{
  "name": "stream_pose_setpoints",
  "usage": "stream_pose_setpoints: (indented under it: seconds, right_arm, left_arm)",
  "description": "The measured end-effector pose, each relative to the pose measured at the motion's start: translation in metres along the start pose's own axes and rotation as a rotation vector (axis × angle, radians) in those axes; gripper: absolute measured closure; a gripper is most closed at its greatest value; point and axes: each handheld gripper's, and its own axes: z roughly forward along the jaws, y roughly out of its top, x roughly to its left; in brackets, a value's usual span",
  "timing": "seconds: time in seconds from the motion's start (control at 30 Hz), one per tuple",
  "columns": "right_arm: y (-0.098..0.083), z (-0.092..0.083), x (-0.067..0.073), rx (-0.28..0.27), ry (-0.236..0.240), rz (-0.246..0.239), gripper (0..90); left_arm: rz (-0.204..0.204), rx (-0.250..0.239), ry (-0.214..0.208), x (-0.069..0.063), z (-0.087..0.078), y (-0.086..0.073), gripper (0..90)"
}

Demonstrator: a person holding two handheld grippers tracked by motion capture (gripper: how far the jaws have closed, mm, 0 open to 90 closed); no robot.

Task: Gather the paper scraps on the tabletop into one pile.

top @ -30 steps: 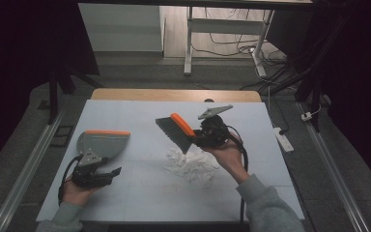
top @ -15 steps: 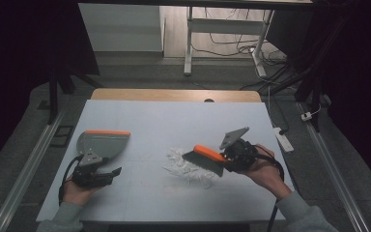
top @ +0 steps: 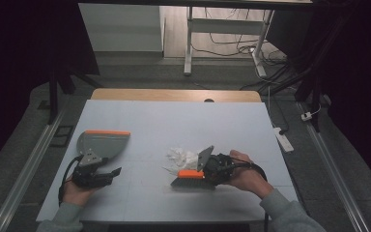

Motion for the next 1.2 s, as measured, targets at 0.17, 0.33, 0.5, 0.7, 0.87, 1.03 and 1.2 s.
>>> stream_pose_setpoints:
  seconds: [0.17,0.33,0.5,0.7,0.87,1.03,1.2]
  right_arm:
    - [0.005,0.003,-0.017,-0.007,-0.072,0.013,67.6]
    - [0.0,-0.012,-0.017,-0.116,-0.096,0.074,67.6]
    - [-0.023,-0.044,-0.017,-0.236,-0.142,0.269,67.6]
    - [-0.052,-0.054,-0.023,-0.129,-0.28,0.61,67.6]
    - [-0.069,-0.033,-0.04,0.038,-0.299,0.883,67.7]
    - [-0.057,-0.014,-0.05,0.081,-0.262,0.926,67.7]
    - [-0.031,-0.004,-0.049,0.029,-0.2,0.887,67.7]
  left_arm:
    - [0.001,0.002,-0.001,0.0,0.0,0.0,34.1]
    - [-0.003,-0.001,-0.003,0.0,-0.001,0.0,34.1]
    - [-0.004,-0.005,-0.011,-0.001,-0.001,0.0,34.1]
    - [0.002,-0.016,-0.033,-0.001,-0.001,0.0,34.0]
    - [0.015,-0.021,-0.04,-0.002,-0.002,-0.001,34.1]
    - [0.012,-0.024,-0.036,-0.002,-0.003,-0.001,34.2]
    - [0.014,-0.018,-0.03,-0.003,-0.002,0.0,34.2]
